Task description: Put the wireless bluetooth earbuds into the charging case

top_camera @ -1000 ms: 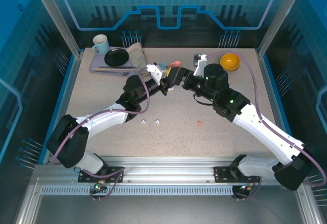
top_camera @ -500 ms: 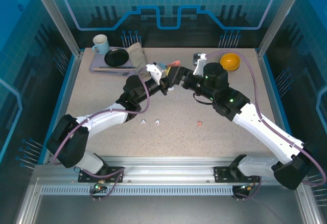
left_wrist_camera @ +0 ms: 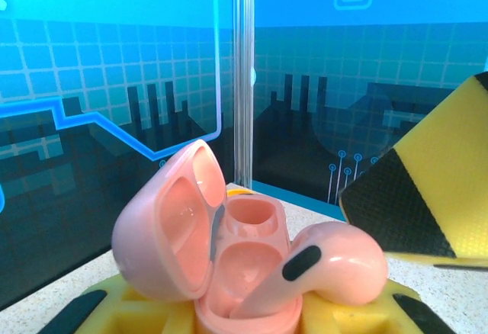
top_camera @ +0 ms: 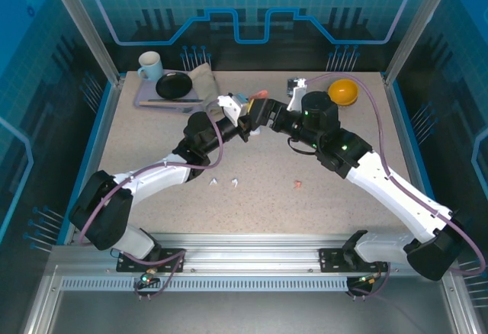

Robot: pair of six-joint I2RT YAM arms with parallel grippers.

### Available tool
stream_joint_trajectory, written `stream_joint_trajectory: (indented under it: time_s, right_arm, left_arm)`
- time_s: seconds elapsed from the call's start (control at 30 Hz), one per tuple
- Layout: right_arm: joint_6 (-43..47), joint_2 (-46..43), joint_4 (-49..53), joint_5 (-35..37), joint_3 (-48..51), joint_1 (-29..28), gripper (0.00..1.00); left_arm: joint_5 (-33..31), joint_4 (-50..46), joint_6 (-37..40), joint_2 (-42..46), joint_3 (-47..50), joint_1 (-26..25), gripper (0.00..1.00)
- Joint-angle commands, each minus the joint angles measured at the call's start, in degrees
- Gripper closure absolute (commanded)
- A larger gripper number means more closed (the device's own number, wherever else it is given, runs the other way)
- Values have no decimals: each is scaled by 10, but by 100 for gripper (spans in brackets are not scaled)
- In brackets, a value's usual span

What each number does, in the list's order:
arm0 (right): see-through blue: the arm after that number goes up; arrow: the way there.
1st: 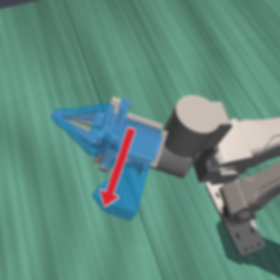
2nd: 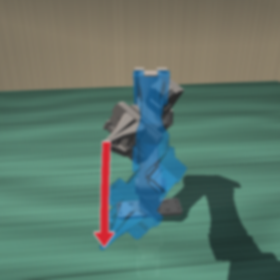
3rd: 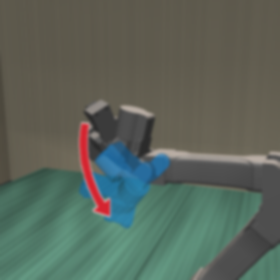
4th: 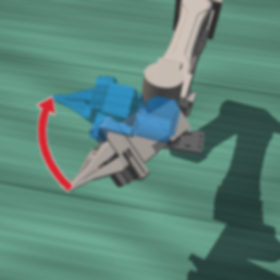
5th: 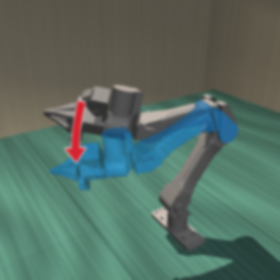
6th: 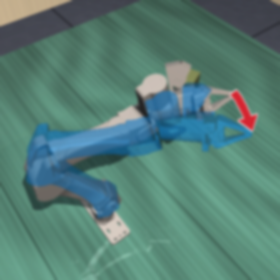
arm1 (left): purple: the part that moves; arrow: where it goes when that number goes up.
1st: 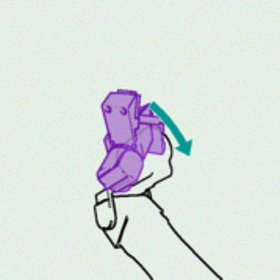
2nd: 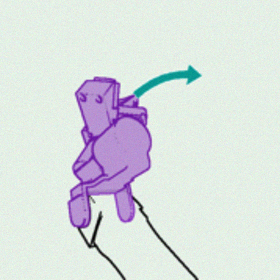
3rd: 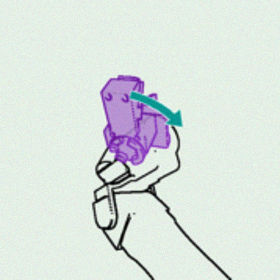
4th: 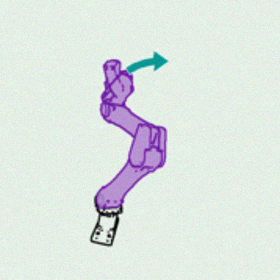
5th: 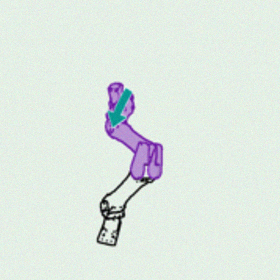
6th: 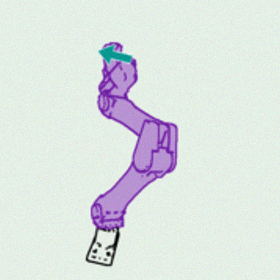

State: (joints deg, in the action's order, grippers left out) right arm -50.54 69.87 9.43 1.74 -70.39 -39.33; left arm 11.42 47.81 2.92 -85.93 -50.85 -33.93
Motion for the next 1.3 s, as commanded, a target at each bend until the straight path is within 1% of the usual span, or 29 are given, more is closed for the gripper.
stream_joint_trajectory:
  time_s: [0.0,0.2,0.37,0.43,0.87,1.27]
  right_arm:
    - [1,-43,-10,28,10,3,28]
    - [-57,-97,-34,58,67,11,27]
    - [-140,-104,-78,60,102,9,27]
    - [-156,-97,-88,59,102,8,27]
    - [-166,-44,-113,41,69,-9,27]
    - [-167,-29,-125,37,65,-12,28]
  left_arm:
    - [13,-3,-2,-3,5,-7,100]
    - [12,4,-16,-4,1,-6,100]
    - [12,4,-18,-10,0,-6,100]
    - [15,4,-20,-12,-1,-6,100]
    - [17,10,-21,-17,0,-6,100]
    - [20,11,-24,-20,0,-7,100]
